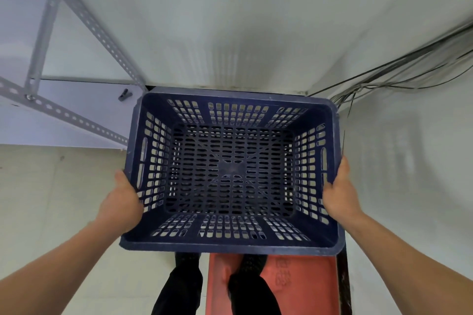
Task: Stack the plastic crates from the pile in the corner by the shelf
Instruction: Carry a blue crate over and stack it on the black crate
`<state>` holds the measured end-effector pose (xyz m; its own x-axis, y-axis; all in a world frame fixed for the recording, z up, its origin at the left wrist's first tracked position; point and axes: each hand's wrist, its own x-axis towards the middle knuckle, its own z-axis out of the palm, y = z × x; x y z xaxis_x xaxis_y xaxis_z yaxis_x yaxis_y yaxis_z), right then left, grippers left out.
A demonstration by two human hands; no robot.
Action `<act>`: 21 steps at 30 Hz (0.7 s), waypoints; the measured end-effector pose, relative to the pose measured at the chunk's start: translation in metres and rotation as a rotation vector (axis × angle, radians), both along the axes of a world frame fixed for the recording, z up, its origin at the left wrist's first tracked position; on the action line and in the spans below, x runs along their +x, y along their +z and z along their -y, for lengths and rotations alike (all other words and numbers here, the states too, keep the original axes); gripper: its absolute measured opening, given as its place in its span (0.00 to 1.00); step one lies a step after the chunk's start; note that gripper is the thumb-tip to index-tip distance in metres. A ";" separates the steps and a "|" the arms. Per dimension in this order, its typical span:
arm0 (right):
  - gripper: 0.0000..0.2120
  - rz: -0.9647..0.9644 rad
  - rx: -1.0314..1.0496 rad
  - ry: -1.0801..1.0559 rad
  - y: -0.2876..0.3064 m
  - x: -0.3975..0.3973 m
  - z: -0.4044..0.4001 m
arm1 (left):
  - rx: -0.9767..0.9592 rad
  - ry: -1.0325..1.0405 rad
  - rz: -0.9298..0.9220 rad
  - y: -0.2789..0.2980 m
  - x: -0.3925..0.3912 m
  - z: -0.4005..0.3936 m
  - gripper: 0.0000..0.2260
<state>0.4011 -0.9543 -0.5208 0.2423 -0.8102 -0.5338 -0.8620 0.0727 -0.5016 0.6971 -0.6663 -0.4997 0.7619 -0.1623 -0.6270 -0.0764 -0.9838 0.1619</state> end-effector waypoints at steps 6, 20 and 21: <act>0.43 -0.122 -0.004 -0.001 -0.006 0.005 0.005 | 0.097 -0.152 0.021 -0.007 0.011 0.001 0.13; 0.22 -0.218 0.182 0.085 0.035 0.007 0.017 | 0.125 -0.333 -0.120 0.039 0.027 0.013 0.16; 0.23 -0.223 0.176 0.103 0.039 0.008 0.011 | 0.091 -0.327 -0.120 0.041 0.026 0.013 0.17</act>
<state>0.4093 -0.9655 -0.4815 0.1800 -0.6779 -0.7127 -0.9567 0.0477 -0.2870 0.7235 -0.6796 -0.4591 0.5988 -0.3246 -0.7322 -0.3748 -0.9215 0.1020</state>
